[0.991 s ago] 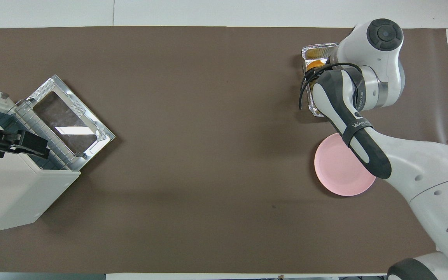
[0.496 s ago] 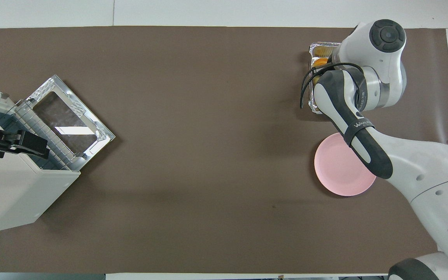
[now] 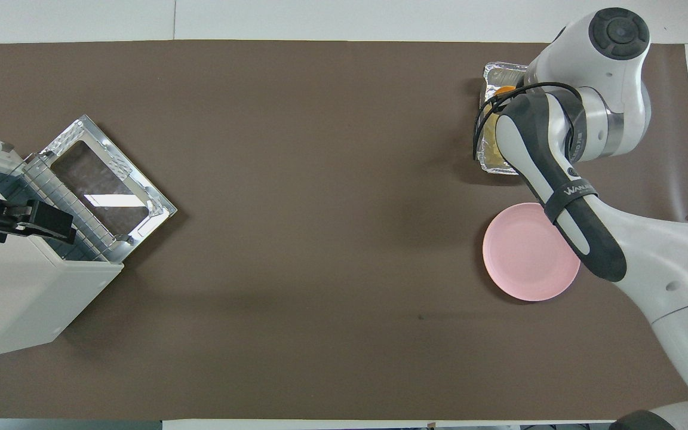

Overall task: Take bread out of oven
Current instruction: 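Lift the bread with the right gripper and move it over the plate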

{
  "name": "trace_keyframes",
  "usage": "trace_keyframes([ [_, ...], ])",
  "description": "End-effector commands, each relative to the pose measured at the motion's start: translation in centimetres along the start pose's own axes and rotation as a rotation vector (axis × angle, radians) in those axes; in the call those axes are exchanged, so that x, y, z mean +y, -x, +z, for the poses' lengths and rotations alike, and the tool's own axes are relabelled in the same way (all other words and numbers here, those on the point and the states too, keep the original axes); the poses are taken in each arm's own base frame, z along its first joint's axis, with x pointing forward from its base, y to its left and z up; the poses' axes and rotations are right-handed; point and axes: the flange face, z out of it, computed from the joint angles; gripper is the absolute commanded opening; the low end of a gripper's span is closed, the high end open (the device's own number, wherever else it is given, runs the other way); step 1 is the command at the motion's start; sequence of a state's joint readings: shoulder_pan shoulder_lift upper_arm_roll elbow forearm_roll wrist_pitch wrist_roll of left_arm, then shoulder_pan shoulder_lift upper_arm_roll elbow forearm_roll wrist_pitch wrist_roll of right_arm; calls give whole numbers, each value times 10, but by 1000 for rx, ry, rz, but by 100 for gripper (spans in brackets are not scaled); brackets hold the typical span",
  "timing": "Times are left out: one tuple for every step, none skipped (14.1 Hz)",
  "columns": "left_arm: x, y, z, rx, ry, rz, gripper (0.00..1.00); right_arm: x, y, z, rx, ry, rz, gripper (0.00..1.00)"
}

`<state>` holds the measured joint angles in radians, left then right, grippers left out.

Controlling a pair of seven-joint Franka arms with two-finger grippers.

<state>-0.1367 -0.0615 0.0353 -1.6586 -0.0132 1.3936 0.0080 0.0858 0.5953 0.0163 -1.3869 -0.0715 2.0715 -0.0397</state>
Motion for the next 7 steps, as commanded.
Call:
trace_keyframes([
  [-4, 8, -2, -4, -15, 6, 100, 0, 23, -54, -52, 3, 2, 0],
  [-4, 8, -2, -4, -14, 6, 100, -1, 40, -69, -80, 1, 6, 0],
  [-3, 8, -2, -4, -14, 8, 100, -4, 64, -79, -92, -6, 10, 0],
  [-4, 8, -2, -4, -14, 6, 100, -7, 87, -82, -92, -21, 21, 0],
  [-4, 8, -2, -4, -15, 6, 100, -9, 112, -84, -70, -29, 26, 0],
  [-4, 8, -2, -4, -15, 6, 100, -10, 134, -84, -53, -27, 26, 0],
  [-4, 8, -2, -4, -15, 6, 100, -12, 158, -80, -38, -27, 26, 0],
])
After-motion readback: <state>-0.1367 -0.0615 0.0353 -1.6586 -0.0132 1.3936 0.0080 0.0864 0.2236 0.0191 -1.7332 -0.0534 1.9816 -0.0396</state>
